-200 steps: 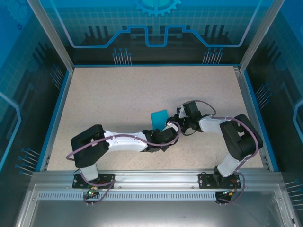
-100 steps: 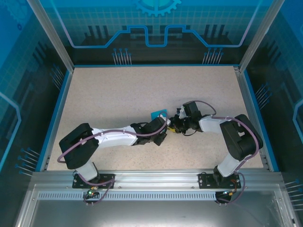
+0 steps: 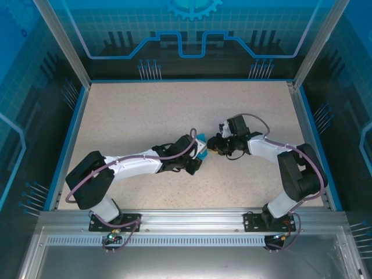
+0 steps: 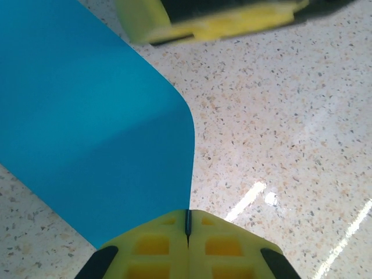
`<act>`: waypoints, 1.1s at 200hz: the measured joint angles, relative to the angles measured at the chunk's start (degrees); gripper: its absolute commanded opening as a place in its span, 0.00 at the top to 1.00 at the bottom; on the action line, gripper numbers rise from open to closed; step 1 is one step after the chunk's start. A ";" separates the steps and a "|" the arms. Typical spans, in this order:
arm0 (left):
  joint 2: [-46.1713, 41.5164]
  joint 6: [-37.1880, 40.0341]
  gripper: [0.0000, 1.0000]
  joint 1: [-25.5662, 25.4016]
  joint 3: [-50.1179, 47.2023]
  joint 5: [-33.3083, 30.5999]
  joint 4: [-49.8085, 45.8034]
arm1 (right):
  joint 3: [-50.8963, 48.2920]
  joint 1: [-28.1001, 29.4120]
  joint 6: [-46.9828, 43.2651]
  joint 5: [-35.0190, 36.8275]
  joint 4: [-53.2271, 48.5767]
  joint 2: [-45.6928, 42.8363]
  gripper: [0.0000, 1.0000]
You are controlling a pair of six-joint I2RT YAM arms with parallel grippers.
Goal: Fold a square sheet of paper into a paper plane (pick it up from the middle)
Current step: Third fold the triangle at the center of the table.
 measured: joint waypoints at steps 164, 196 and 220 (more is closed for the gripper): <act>-0.04 1.79 1.00 5.40 -0.70 12.13 -2.60 | 16.26 2.01 -9.42 -2.78 -7.72 17.64 0.82; 0.02 1.79 0.99 5.97 -0.68 12.96 -2.69 | 17.92 2.60 -10.82 -2.29 -9.90 20.22 0.82; 0.37 1.77 0.97 6.62 -0.68 13.33 -3.21 | 19.19 3.19 -12.13 -1.03 -12.22 21.46 0.81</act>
